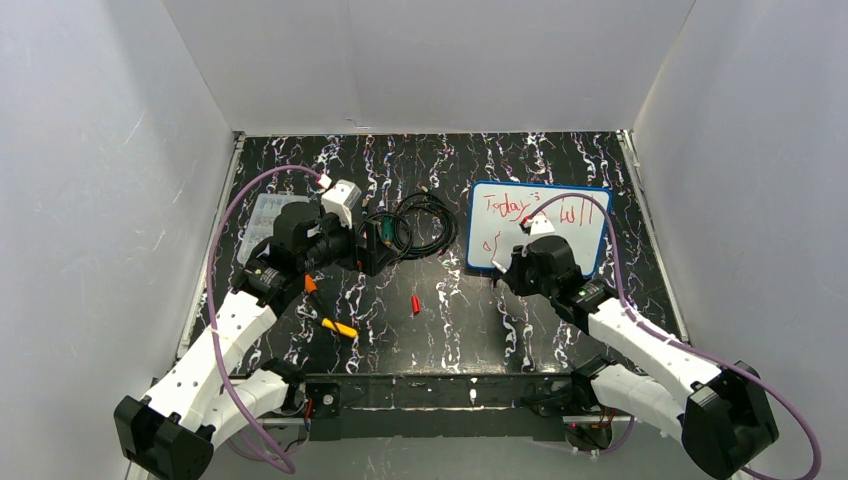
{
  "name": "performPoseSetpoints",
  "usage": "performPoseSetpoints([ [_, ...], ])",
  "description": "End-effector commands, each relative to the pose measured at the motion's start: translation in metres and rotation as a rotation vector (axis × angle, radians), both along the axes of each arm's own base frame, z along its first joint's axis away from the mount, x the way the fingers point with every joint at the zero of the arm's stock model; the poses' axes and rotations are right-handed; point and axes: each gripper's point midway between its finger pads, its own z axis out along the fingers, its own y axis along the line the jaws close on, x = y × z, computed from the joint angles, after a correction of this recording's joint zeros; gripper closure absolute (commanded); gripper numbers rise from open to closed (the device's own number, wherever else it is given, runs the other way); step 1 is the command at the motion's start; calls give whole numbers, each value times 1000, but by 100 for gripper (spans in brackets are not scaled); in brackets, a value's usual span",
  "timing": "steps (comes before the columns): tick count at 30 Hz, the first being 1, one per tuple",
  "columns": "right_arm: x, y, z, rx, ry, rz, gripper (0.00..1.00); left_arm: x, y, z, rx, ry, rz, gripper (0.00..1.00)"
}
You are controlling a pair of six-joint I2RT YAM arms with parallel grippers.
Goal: Write a sentence on the whiteboard
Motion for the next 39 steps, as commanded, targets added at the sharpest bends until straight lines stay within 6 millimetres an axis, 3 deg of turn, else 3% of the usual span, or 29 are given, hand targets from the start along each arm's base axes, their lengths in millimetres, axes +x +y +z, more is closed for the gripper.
performPoseSetpoints([
  [1,7,11,7,59,-29,4,99,-2,-1,2,-13,-7,-12,10],
  [5,15,23,20,109,-69,22,99,-2,-1,1,-11,-8,-12,10],
  [8,22,30,46,172,-144,27,99,-2,-1,1,-10,-7,-11,10],
  [13,29,17,69,175,-224,-42,99,-1,-1,1,-10,-6,-10,10],
  [22,27,7,49,95,-174,-66,99,-1,-1,0,-8,-4,-9,10],
  [39,29,-5,36,35,-137,-121,99,-1,0,0,-5,-6,-6,10],
])
